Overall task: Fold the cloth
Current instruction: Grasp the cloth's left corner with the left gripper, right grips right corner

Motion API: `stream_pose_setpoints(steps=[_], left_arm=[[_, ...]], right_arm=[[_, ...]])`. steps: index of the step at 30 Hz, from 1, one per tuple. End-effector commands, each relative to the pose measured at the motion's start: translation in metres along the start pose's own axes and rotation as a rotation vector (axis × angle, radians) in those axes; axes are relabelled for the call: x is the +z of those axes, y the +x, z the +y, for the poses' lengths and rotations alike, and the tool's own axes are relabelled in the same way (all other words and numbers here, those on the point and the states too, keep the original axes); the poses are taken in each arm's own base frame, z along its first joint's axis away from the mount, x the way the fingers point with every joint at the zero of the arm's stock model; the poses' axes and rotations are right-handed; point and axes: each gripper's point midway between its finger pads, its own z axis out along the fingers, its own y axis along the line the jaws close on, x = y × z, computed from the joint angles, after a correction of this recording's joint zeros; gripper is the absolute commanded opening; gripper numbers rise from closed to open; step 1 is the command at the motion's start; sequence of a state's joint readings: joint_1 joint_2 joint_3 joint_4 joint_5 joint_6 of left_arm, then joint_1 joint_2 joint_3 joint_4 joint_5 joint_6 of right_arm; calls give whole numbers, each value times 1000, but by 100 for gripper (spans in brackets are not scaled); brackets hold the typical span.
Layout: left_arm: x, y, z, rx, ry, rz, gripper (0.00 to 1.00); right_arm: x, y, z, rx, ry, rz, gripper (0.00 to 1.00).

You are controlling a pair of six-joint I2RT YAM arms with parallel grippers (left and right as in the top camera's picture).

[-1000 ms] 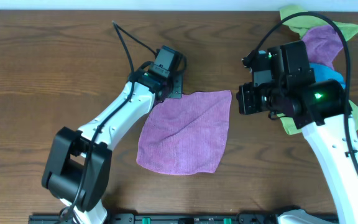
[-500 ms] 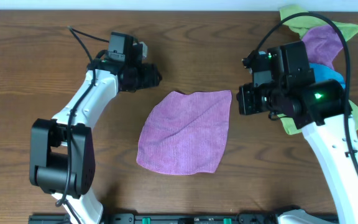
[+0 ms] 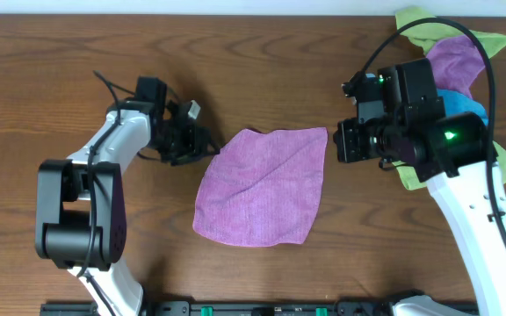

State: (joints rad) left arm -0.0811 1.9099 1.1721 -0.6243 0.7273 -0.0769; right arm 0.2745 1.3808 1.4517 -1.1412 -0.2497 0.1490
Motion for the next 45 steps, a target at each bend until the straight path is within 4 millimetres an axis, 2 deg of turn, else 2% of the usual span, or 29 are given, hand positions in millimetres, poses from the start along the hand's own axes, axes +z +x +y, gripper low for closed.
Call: stream_pose_setpoints(steps=[1,7,11,15,18,22,28,33,39,42,45], left_arm=[[12,15,0,12,48,39,60],[28,33,6,-55,99,48,64],[35,33,8,-87,114,24,71],[39,17,-15,-64,210,-32,77],[42,3,-41,-18,289,-74,79],[44,-6,-69,46,363,-103,79],[24,-24,-108,176,530,-173,79],[17,-34,-117,236,557,-225,76],[24,-27,-122,254,552,-206,68],[27,-26,-126,282,551,-212,69],[27,-31,-122,288,527,-236,67]], right_arm=[[-1,3,5,3,-17,3,2],[-1,2,5,3,-18,0,2],[-1,1,5,2,-19,-5,1],[-1,-1,6,0,-20,-10,2],[-1,-1,6,0,-19,-10,1],[-1,-1,6,0,-19,-10,2],[-1,-1,6,0,-19,-10,1],[-1,-1,6,0,-19,-10,2],[-1,-1,6,0,-19,-11,2],[-1,0,5,1,-19,-8,1],[-1,1,5,2,-18,-2,1]])
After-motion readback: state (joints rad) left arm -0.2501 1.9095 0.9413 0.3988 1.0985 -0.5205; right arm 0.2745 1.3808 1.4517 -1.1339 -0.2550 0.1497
